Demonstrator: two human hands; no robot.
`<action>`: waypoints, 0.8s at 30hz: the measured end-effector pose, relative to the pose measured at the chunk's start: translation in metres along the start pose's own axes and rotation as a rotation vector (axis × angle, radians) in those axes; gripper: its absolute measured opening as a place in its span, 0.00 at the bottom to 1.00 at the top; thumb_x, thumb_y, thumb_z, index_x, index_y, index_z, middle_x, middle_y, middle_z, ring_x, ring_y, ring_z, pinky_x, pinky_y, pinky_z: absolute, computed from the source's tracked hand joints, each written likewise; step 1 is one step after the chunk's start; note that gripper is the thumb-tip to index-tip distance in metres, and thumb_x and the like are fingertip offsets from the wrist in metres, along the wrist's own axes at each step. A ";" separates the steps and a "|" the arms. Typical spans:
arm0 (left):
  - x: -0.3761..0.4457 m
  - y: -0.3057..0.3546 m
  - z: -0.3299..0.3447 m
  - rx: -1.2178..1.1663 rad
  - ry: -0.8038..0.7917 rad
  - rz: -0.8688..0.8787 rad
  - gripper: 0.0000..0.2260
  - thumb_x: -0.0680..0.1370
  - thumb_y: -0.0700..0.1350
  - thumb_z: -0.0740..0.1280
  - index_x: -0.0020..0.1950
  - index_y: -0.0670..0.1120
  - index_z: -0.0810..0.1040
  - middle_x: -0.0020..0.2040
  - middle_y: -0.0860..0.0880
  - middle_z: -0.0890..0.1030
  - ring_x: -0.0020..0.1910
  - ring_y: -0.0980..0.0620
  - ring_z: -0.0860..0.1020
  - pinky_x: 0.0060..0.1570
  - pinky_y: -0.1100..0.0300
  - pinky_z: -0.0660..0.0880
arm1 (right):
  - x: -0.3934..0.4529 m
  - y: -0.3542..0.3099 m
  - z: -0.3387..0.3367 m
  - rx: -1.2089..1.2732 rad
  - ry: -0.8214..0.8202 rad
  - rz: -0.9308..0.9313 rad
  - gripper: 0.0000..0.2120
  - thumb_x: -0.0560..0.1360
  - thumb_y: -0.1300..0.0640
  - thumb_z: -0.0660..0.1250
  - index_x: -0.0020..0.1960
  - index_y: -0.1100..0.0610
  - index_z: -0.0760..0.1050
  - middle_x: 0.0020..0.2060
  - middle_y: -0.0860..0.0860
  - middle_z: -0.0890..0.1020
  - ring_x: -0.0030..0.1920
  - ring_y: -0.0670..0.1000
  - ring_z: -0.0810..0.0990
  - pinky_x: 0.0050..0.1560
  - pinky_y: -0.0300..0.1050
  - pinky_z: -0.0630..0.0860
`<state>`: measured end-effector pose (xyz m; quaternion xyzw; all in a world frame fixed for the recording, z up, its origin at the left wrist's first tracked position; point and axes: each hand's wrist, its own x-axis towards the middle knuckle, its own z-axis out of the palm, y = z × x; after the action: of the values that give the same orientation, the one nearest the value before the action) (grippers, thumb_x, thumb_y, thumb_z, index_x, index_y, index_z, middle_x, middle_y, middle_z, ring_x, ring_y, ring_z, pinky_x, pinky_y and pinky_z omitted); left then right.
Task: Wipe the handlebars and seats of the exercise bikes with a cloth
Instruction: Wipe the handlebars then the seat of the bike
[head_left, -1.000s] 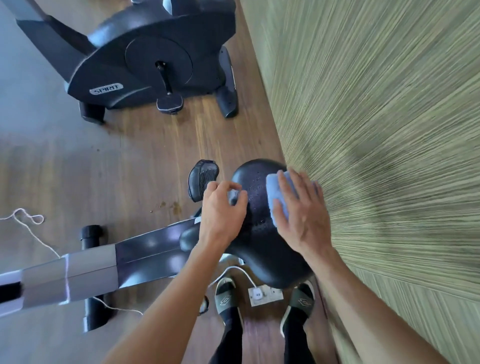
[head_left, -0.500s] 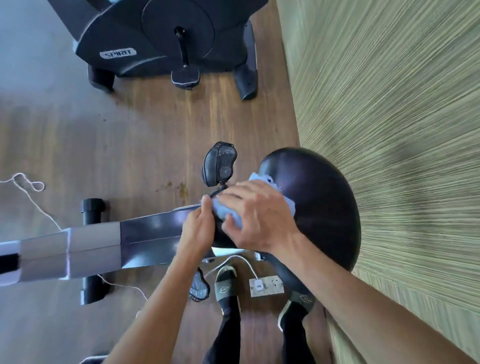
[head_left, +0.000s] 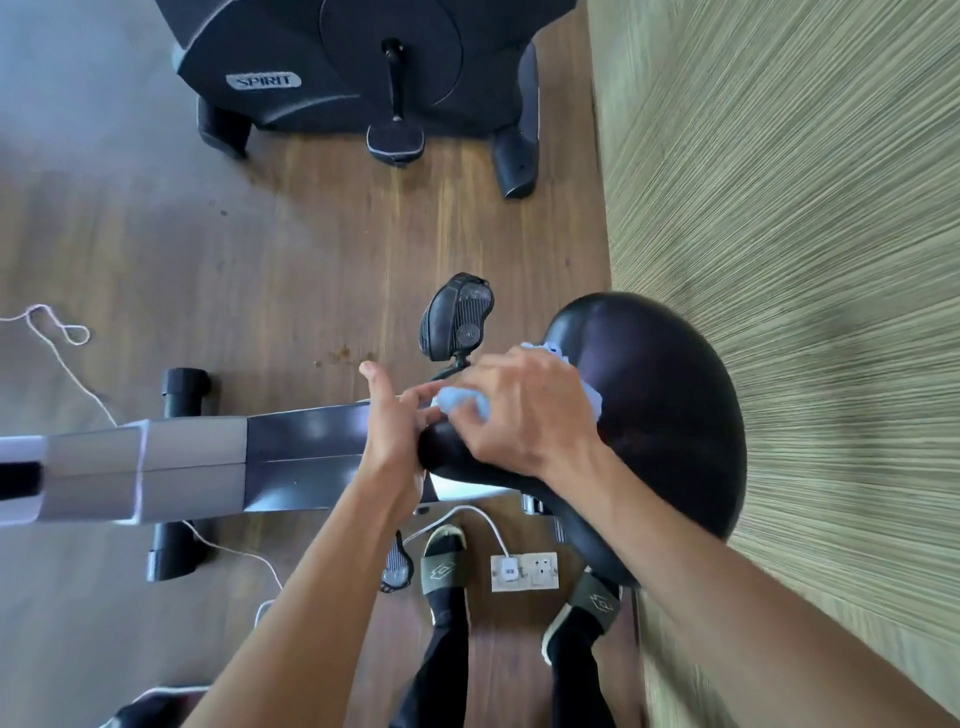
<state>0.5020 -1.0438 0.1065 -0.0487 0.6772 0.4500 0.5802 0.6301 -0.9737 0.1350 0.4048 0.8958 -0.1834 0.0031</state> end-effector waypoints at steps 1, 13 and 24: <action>-0.002 -0.001 -0.001 -0.013 -0.012 -0.001 0.43 0.79 0.73 0.39 0.64 0.41 0.76 0.51 0.38 0.85 0.48 0.41 0.85 0.51 0.49 0.78 | -0.017 -0.002 0.000 0.106 0.020 -0.049 0.15 0.71 0.46 0.60 0.45 0.50 0.84 0.44 0.48 0.86 0.46 0.55 0.81 0.53 0.50 0.75; -0.001 -0.004 -0.022 -0.347 -0.159 -0.065 0.52 0.72 0.81 0.43 0.70 0.39 0.75 0.62 0.37 0.82 0.63 0.39 0.81 0.70 0.48 0.71 | 0.012 -0.037 0.018 -0.069 0.054 -0.014 0.20 0.71 0.43 0.55 0.41 0.49 0.83 0.39 0.47 0.84 0.42 0.55 0.81 0.43 0.46 0.68; 0.006 0.005 -0.059 -0.365 -0.146 -0.042 0.51 0.75 0.79 0.43 0.75 0.38 0.71 0.70 0.34 0.76 0.72 0.37 0.72 0.76 0.44 0.64 | -0.046 0.025 0.007 -0.020 0.320 -0.251 0.20 0.72 0.55 0.64 0.60 0.58 0.84 0.58 0.51 0.85 0.59 0.58 0.82 0.63 0.56 0.77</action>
<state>0.4535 -1.0773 0.0994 -0.1346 0.5395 0.5552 0.6185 0.6779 -0.9943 0.1274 0.3141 0.9301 -0.1066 -0.1580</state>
